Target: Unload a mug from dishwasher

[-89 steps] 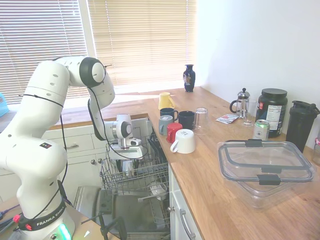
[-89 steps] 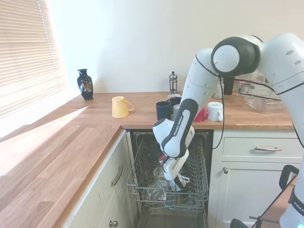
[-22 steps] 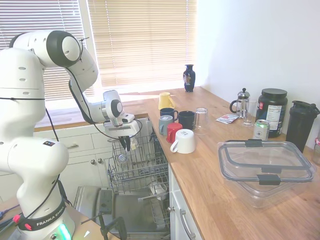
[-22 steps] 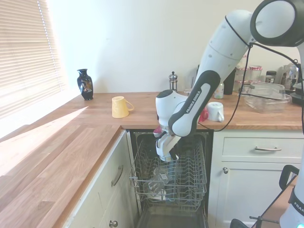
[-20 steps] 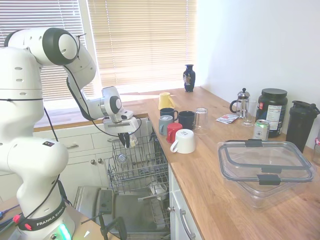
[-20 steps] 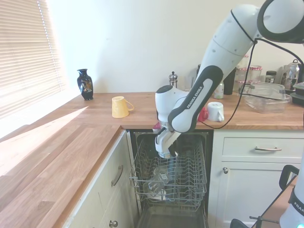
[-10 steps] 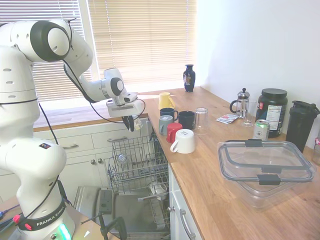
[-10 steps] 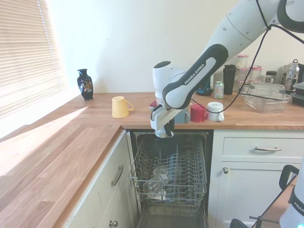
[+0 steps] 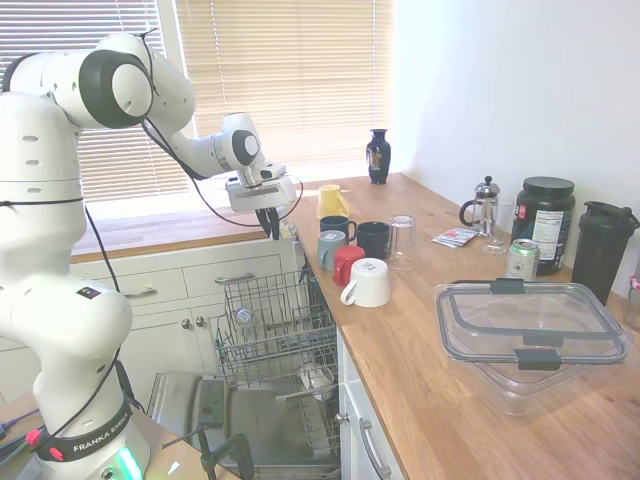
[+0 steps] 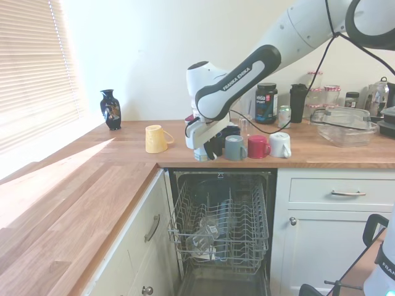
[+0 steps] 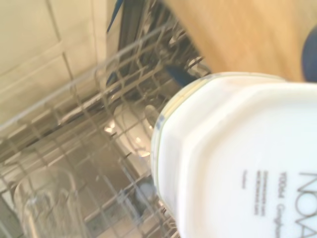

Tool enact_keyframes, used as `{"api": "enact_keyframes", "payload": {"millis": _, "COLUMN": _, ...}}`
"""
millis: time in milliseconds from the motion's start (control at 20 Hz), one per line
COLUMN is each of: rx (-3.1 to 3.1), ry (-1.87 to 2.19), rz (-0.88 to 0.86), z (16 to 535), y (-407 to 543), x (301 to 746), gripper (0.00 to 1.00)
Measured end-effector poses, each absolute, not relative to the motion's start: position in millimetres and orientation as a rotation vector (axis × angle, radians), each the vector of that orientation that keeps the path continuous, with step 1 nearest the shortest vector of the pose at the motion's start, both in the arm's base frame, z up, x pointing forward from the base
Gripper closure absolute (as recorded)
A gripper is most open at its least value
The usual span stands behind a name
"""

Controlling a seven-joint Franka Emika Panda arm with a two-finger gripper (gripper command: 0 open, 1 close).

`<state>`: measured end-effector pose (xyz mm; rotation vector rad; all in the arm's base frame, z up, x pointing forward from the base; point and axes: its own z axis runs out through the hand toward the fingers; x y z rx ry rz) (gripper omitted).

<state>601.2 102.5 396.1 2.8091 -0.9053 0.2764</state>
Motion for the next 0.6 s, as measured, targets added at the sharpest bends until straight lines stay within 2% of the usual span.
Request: {"api": "enact_keyframes", "payload": {"millis": 600, "rx": 2.841, "ry": -0.92, "rz": 0.188, "z": 394, "y": 95, "x": 685, "gripper": 1.0}}
